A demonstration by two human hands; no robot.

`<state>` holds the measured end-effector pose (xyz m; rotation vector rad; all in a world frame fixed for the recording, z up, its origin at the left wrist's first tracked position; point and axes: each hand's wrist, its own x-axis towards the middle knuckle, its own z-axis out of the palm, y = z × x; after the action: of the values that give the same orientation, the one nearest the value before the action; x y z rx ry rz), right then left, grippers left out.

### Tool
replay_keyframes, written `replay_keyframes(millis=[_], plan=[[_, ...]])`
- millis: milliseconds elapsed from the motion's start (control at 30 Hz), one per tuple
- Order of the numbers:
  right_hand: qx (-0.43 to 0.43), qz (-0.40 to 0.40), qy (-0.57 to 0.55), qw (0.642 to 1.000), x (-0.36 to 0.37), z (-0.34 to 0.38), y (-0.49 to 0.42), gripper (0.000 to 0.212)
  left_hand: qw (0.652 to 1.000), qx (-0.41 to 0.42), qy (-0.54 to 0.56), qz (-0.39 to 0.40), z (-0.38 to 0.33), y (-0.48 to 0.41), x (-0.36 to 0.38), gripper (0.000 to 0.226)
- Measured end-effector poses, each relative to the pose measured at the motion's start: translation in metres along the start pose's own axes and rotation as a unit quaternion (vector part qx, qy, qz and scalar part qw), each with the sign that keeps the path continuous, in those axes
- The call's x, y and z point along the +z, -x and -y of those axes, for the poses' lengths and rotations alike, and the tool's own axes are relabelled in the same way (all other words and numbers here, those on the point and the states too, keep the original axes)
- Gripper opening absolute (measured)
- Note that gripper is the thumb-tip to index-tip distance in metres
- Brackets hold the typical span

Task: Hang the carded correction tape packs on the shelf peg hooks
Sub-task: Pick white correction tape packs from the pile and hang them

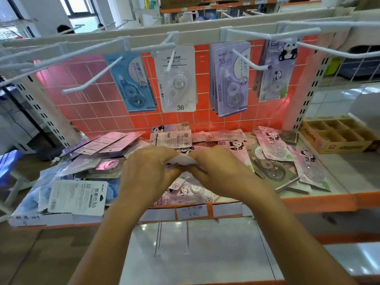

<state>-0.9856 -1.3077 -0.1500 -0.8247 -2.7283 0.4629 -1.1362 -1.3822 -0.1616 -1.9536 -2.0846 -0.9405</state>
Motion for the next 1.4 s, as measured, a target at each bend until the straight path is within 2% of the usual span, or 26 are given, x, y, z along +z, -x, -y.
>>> replay_keyframes(millis=[100,167,233,333,367,433,533,600,733,833,1067,1167,1300,1400], plan=[[0.002,-0.078,-0.127,0.989,-0.001,-0.006,0.001,0.016,0.997,-0.041,-0.014,-0.06,0.001,0.003,0.003,0.035],[0.003,-0.137,-0.204,0.969,-0.004,-0.006,0.002,0.015,0.991,-0.074,-0.017,-0.108,-0.001,0.004,0.004,0.038],[-0.006,-0.188,-0.279,0.942,-0.007,-0.003,0.004,0.021,0.985,-0.115,0.036,-0.127,-0.004,0.006,0.002,0.043],[-0.011,-0.22,-0.447,0.867,-0.011,0.001,0.004,0.027,0.958,-0.185,0.192,-0.104,-0.002,0.008,0.003,0.054],[-0.012,-0.226,-0.488,0.843,-0.012,0.002,0.003,0.025,0.951,-0.195,0.221,-0.09,0.002,0.01,0.005,0.051],[-0.014,-0.243,-0.527,0.814,-0.013,0.004,0.001,0.02,0.952,-0.19,0.233,-0.063,0.005,0.013,0.008,0.034],[-0.013,-0.258,-0.562,0.786,-0.016,0.007,-0.003,0.018,0.943,-0.173,0.281,-0.037,0.007,0.018,0.01,0.032],[-0.021,-0.265,-0.564,0.782,-0.018,0.009,-0.006,0.015,0.921,-0.176,0.345,-0.034,0.007,0.02,0.009,0.029],[-0.044,-0.277,-0.568,0.773,-0.021,0.014,-0.01,0.015,0.902,-0.176,0.393,-0.02,0.01,0.022,0.006,0.013],[-0.051,-0.277,-0.575,0.768,-0.025,0.019,-0.012,0.013,0.888,-0.188,0.419,-0.024,0.008,0.022,0.004,0.022],[-0.04,-0.294,-0.56,0.774,-0.034,0.025,-0.024,0.014,0.88,-0.177,0.435,-0.066,0.004,0.02,0.0,0.013],[-0.021,-0.306,-0.551,0.776,-0.036,0.023,-0.032,0.026,0.883,-0.175,0.431,-0.067,0.004,0.018,-0.001,0.015],[-0.016,-0.295,-0.546,0.784,-0.036,0.022,-0.034,0.015,0.887,-0.172,0.424,-0.062,0.006,0.018,-0.001,0.014],[-0.01,-0.292,-0.545,0.786,-0.032,0.021,-0.033,0.015,0.889,-0.171,0.421,-0.059,0.007,0.019,-0.001,0.015]])
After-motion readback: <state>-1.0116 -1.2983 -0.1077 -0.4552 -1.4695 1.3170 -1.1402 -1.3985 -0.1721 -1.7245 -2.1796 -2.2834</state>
